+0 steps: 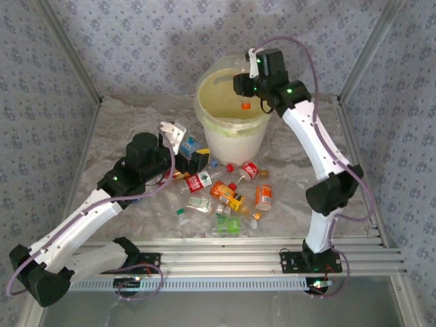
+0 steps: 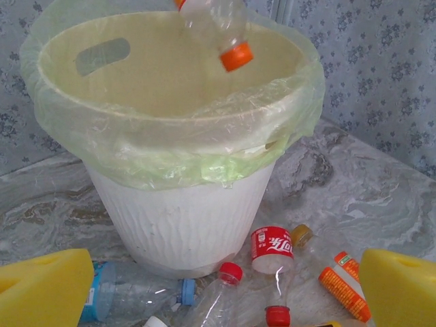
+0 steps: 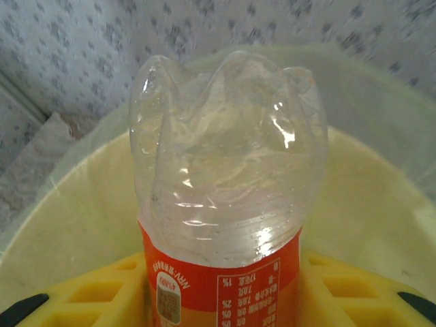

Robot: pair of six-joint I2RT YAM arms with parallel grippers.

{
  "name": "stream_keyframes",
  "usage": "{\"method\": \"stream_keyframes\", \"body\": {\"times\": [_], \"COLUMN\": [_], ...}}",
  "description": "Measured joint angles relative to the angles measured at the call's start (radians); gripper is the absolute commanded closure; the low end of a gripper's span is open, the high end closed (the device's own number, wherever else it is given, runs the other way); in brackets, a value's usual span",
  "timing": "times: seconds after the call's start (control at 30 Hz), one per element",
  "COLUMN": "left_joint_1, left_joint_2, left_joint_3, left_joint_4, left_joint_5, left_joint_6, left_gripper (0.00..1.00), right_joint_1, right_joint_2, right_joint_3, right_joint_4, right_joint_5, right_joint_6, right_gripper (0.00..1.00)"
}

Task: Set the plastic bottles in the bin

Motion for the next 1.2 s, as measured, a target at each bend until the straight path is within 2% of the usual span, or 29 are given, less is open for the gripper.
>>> {"method": "stream_keyframes", "body": {"times": [0.27,0.63,1.07,1.2], "left_joint_1": [0.0,0.0,0.0,0.0], "left_joint_2": [0.061,0.096,0.102,0.102], "left_joint_3": [0.037,0.052,0.065,0.065], "left_joint_4": [-0.047,-0.077,-0.086,-0.09], "left_joint_5": [0.041,0.061,0.061,0.061], "left_joint_6": [0.001,0.001,0.005,0.005], "left_gripper": [0.0,0.01,0.0,0.0], "right_joint_1": [-0.004,-0.031,-0.032,-0.032], "right_joint_2": [0.067,0.159,0.203,0.203], "right_joint_3": [0.006,0.032,0.057,0.083], "right_joint_4": [-0.097,-0.183,-0.219,-0.219], "right_joint_5": [-0.098,-0.159,-0.164,-0.164], "right_joint_6": [0.001,0.032,0.06,0.061], "right_gripper": [0.51,0.47,0.26,0.22]}}
